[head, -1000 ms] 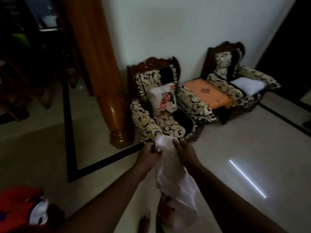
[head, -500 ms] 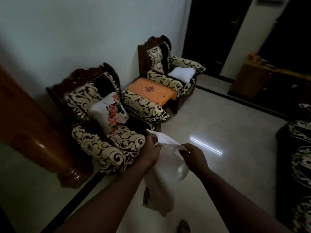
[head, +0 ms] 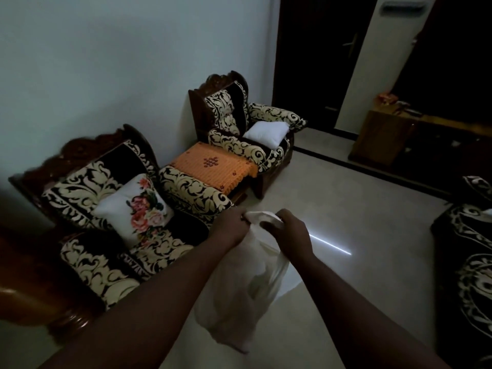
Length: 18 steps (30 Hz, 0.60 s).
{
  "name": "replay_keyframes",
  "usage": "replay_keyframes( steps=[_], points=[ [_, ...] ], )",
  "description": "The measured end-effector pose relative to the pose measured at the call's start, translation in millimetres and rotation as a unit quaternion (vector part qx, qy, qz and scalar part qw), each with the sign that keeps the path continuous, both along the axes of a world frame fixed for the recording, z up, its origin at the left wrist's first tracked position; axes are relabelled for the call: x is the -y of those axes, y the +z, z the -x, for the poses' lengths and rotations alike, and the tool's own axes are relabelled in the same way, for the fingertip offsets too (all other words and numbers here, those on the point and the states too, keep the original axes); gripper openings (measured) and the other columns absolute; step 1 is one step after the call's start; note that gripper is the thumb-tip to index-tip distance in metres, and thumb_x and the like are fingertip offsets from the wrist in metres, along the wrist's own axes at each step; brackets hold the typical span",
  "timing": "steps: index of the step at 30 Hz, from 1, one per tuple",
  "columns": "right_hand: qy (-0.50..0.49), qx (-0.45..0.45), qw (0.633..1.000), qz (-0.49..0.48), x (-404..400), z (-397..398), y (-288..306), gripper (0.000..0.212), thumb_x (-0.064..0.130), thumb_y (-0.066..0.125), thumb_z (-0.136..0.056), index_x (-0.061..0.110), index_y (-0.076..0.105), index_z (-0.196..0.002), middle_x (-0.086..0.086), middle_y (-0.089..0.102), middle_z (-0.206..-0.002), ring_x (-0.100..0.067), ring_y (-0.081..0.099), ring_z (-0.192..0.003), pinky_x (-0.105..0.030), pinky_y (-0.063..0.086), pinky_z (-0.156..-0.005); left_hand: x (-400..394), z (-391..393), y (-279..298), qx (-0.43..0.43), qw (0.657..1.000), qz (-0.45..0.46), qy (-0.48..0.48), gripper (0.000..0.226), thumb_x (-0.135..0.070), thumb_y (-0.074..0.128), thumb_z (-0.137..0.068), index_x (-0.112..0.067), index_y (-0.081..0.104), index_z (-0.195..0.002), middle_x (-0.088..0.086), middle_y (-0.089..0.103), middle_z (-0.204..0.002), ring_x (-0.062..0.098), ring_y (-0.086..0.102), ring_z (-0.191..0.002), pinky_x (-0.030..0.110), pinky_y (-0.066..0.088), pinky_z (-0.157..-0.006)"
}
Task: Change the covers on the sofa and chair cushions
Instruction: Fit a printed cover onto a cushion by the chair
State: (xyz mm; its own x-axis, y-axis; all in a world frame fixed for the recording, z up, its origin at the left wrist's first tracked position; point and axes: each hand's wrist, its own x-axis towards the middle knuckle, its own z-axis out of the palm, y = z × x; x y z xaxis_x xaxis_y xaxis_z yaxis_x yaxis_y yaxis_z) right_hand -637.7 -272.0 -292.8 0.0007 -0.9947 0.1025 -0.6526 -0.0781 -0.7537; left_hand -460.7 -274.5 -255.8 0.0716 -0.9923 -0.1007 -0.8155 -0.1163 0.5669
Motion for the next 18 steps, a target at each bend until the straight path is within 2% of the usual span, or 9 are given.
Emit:
replay_keyframes(
  steps=[3,5,7,9,11,13,15,16,18],
  points=[
    [0.037,-0.087,0.995,-0.016,33.9,31.5,-4.9,0.041,0.047,0.082,-0.076,0.030,0.056,-0.103,0.008,0.060,-0.096,-0.016,0.057,-0.085,-0.033,0.041,-0.066,47.1,3.3,8.3,-0.072,0.995,0.029,0.061,0.023,-0.018,0.051,-0.097,-0.015,0.070,-0.110,0.008,0.068,-0.109,0.029,0.062,-0.101,0.031,0.041,-0.075],
    [0.030,-0.173,0.984,-0.038,48.9,50.0,-17.7,0.029,0.032,0.071,-0.085,0.030,0.055,-0.109,0.005,0.057,-0.107,-0.021,0.060,-0.094,-0.032,0.040,-0.068,74.8,-1.6,10.3,-0.099,0.989,0.046,0.100,0.022,-0.021,0.052,-0.099,-0.011,0.069,-0.108,0.010,0.068,-0.108,0.029,0.061,-0.096,0.032,0.040,-0.074],
    [-0.002,-0.241,0.968,-0.076,67.3,65.2,-32.5,0.018,0.021,0.056,-0.088,0.024,0.055,-0.105,-0.002,0.055,-0.105,-0.027,0.062,-0.096,-0.032,0.039,-0.066,105.4,-10.5,8.1,-0.137,0.979,0.049,0.146,0.023,-0.024,0.051,-0.100,-0.009,0.069,-0.100,0.009,0.068,-0.100,0.029,0.060,-0.090,0.033,0.040,-0.069],
    [-0.050,-0.251,0.957,-0.132,89.5,77.4,-44.3,0.010,0.022,0.049,-0.089,0.020,0.055,-0.097,-0.004,0.056,-0.097,-0.029,0.061,-0.093,-0.033,0.040,-0.066,136.4,-24.0,-2.4,-0.174,0.964,0.042,0.197,0.023,-0.025,0.051,-0.100,-0.010,0.067,-0.096,0.010,0.066,-0.094,0.031,0.061,-0.089,0.034,0.042,-0.069],
    [-0.098,-0.193,0.961,-0.174,116.8,86.8,-56.0,0.014,0.026,0.044,-0.093,0.019,0.054,-0.088,-0.003,0.058,-0.088,-0.028,0.058,-0.086,-0.035,0.042,-0.068,164.5,-37.1,-20.8,-0.193,0.956,0.024,0.221,0.021,-0.025,0.051,-0.099,-0.011,0.066,-0.093,0.013,0.066,-0.095,0.033,0.062,-0.090,0.037,0.048,-0.073],
    [-0.152,-0.033,0.970,-0.184,151.6,90.0,-62.0,0.024,0.030,0.042,-0.096,0.014,0.055,-0.083,-0.011,0.063,-0.088,-0.030,0.058,-0.081,-0.043,0.050,-0.071,195.7,-45.2,-43.5,-0.194,0.956,-0.011,0.221,0.020,-0.023,0.051,-0.099,-0.012,0.067,-0.101,0.016,0.067,-0.106,0.034,0.062,-0.094,0.040,0.050,-0.079],
    [-0.206,0.141,0.949,-0.190,181.9,87.3,-59.3,0.032,0.032,0.041,-0.101,0.008,0.058,-0.088,-0.019,0.065,-0.093,-0.032,0.062,-0.077,-0.049,0.056,-0.066,220.5,-44.8,-61.4,-0.158,0.967,-0.050,0.195,0.028,-0.027,0.049,-0.101,-0.014,0.066,-0.120,0.014,0.065,-0.121,0.033,0.059,-0.101,0.038,0.048,-0.082],
    [-0.225,0.188,0.936,-0.193,200.5,85.2,-58.0,0.034,0.032,0.041,-0.104,0.005,0.058,-0.094,-0.020,0.065,-0.094,-0.033,0.064,-0.076,-0.044,0.057,-0.059,235.1,-43.4,-67.7,-0.137,0.973,-0.067,0.176,0.033,-0.029,0.048,-0.102,-0.016,0.063,-0.128,0.013,0.062,-0.126,0.034,0.058,-0.105,0.038,0.046,-0.083],
    [-0.238,0.180,0.936,-0.188,236.8,81.9,-54.0,0.037,0.034,0.042,-0.106,0.001,0.057,-0.099,-0.020,0.065,-0.096,-0.034,0.065,-0.075,-0.033,0.053,-0.048,264.5,-40.8,-80.0,-0.100,0.982,-0.086,0.136,0.038,-0.034,0.045,-0.104,-0.018,0.057,-0.135,0.013,0.059,-0.133,0.037,0.057,-0.112,0.040,0.047,-0.088]
  ],
)
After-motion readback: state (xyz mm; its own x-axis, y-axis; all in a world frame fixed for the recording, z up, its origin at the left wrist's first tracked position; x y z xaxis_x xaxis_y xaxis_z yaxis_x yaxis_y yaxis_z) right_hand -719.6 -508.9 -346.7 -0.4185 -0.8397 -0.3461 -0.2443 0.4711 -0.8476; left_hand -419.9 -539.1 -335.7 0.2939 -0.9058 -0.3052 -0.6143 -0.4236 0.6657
